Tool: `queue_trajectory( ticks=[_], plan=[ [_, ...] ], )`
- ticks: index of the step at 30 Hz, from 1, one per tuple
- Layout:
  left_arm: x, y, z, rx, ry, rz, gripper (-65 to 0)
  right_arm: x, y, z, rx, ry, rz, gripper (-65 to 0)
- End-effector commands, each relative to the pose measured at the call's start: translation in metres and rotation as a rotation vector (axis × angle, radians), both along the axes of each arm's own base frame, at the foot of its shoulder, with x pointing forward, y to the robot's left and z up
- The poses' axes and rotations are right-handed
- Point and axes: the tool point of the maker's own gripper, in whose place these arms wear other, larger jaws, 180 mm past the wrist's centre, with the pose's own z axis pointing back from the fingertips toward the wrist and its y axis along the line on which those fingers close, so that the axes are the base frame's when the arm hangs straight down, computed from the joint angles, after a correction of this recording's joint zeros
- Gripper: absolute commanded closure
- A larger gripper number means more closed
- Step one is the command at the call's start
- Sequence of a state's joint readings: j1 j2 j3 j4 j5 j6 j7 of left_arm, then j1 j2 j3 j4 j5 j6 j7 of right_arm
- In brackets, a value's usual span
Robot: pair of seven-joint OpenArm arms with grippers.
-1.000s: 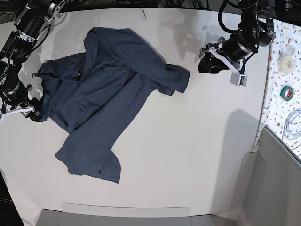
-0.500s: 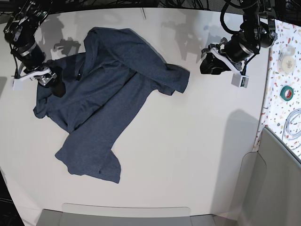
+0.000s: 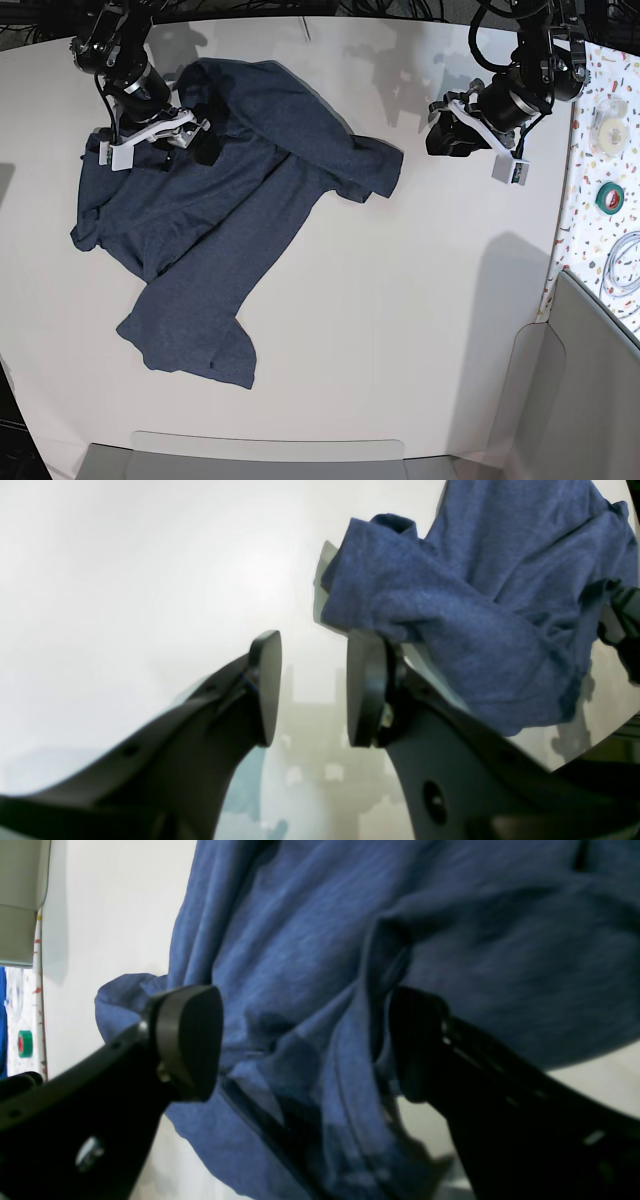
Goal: Layout the t-shirt on the table in an organized manner, then fold the t-shirt properly
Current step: 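Grasp the shirt edge again with the right gripper and pull it outward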
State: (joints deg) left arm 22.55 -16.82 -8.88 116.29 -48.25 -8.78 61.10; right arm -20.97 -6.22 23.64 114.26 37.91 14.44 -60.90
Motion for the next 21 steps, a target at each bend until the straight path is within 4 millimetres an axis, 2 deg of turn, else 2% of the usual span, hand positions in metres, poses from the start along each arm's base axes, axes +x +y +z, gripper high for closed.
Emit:
queue_trajectory(
  ticks=[1,9,14,18,21],
  plan=[
    [0.005,0.0,0.009,-0.001,-0.037,-0.008,-19.9,0.005,-0.002,0.008,-0.013,-0.035,-0.001,-50.8],
    [0.005,0.0,0.009,-0.001,-0.037,-0.008,-19.9,0.004,0.0,-0.001,-0.044,-0.002,-0.028,-50.8],
    [0.005,0.0,0.009,-0.001,-0.037,-0.008,-19.9,-0.001,-0.015,-0.01,-0.096,0.061,-0.095,-50.8],
    [0.005,0.0,0.009,-0.001,-0.037,-0.008,-19.9,0.002,-0.018,-0.01,-0.085,0.069,-0.135,-50.6],
    [0.005,0.0,0.009,-0.001,-0.037,-0.008,-19.9,0.003,-0.019,-0.009,-0.084,0.069,-0.143,-46.7]
  ],
)
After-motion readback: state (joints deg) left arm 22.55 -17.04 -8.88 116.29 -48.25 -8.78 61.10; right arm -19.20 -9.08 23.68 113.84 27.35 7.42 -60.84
